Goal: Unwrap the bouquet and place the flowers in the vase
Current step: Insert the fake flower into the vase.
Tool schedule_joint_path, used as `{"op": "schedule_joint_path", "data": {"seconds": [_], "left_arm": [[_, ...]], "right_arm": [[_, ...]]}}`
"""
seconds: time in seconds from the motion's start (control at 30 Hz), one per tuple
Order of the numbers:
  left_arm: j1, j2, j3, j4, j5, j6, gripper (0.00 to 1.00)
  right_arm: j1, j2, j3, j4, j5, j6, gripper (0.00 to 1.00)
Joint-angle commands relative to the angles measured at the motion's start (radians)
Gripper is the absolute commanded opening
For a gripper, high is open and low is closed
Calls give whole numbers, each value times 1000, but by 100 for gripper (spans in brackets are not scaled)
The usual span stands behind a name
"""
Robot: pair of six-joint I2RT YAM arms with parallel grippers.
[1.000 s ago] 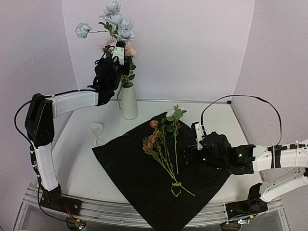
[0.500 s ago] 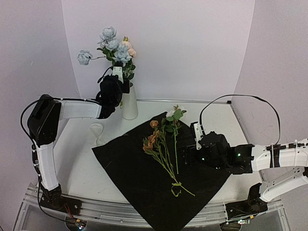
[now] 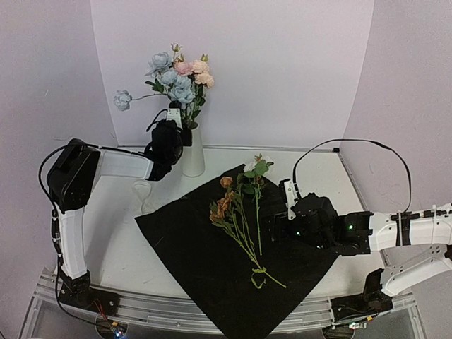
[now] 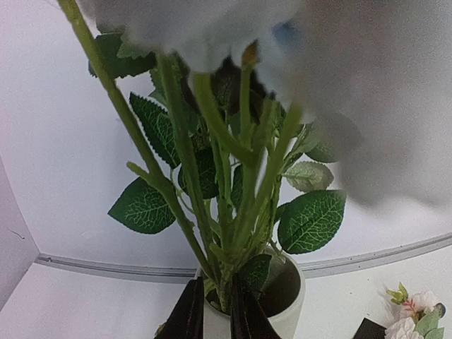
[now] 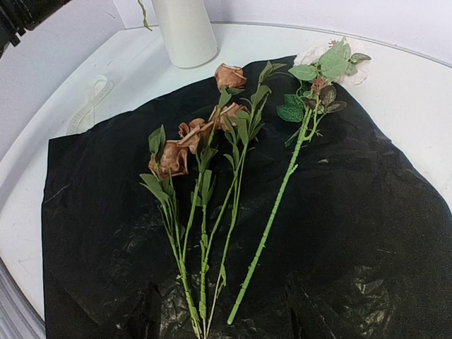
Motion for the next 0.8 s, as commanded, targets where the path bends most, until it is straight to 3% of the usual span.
{"op": "schedule_joint_path", "data": {"seconds": [0.0, 0.13, 0.77], "left_arm": [[1, 7, -21, 15, -13, -44, 32], [1, -26, -50, 15, -6, -53, 42], [1, -272, -348, -42, 110, -240, 52]], "right_arm": [[4, 15, 44, 2, -2, 7, 61], [4, 24, 48, 2, -10, 13, 61], [4, 116, 86, -7, -47, 46, 62]]}}
